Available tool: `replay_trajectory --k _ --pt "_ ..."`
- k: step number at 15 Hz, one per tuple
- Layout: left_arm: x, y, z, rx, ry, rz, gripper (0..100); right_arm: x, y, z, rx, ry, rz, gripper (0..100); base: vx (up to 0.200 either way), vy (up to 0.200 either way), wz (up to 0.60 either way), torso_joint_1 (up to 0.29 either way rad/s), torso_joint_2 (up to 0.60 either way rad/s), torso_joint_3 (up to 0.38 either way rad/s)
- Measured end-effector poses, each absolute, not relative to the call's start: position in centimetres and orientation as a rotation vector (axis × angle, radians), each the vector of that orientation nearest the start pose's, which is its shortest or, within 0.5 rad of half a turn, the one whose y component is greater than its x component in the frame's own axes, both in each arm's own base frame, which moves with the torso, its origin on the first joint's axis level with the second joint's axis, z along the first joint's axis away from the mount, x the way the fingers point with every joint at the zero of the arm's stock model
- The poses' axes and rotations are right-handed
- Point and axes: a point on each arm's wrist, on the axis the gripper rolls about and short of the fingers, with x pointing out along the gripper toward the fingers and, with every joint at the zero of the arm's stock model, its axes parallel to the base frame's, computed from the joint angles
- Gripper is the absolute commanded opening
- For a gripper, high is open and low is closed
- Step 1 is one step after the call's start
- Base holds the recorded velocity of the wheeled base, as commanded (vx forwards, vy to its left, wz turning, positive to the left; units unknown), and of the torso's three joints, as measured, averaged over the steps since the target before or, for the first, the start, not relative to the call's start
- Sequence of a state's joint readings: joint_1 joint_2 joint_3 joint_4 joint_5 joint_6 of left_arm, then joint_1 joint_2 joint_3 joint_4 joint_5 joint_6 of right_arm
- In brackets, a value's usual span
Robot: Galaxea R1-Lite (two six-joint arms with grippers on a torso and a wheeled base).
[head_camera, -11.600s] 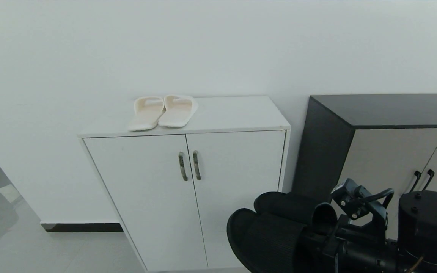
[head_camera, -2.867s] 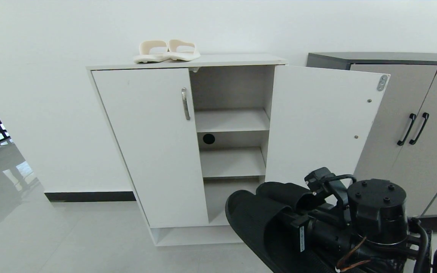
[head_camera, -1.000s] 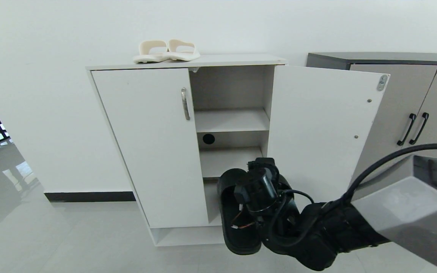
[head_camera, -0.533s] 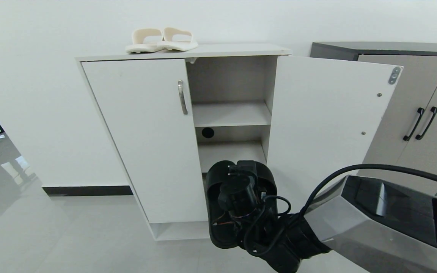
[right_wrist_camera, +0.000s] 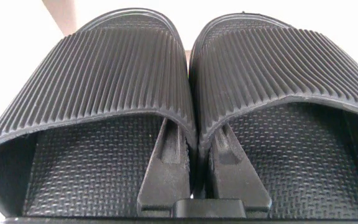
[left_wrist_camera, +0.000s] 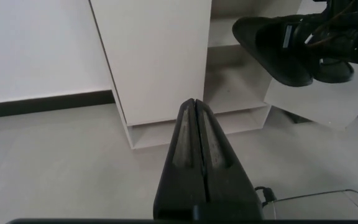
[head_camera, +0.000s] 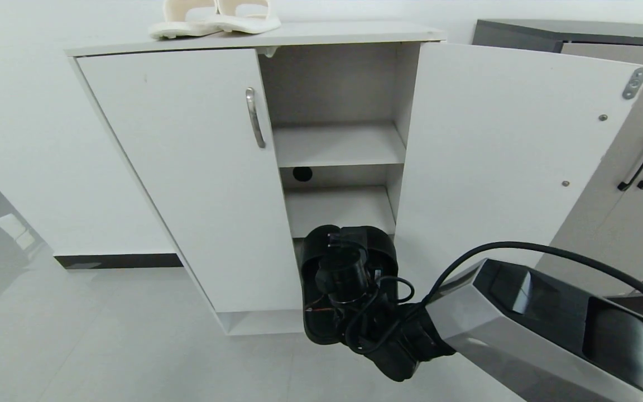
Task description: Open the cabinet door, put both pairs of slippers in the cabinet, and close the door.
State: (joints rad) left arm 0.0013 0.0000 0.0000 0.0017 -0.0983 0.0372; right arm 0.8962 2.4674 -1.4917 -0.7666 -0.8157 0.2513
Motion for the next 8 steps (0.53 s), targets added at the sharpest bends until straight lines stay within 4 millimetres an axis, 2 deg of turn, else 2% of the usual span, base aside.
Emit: replay_trajectory --k 4,7,8 --pt "-2.3 -0.2 7.5 0.037 0.0 -0.097 0 32.8 36.8 6.9 0.151 0.102 0.106 0 0.0 0.0 0.0 0.005 0.0 -0.179" --pt "-2.3 -0.2 7.5 0.038 0.0 -0.097 0 33.5 36.1 6.8 0.155 0.093 0.102 0 0.0 0.0 0.0 0.0 0.0 0.0" --pt "-2.3 -0.2 7.5 0.038 0.0 -0.097 0 33.6 35.9 6.7 0.145 0.094 0.097 0 0.0 0.2 0.0 0.002 0.0 -0.012"
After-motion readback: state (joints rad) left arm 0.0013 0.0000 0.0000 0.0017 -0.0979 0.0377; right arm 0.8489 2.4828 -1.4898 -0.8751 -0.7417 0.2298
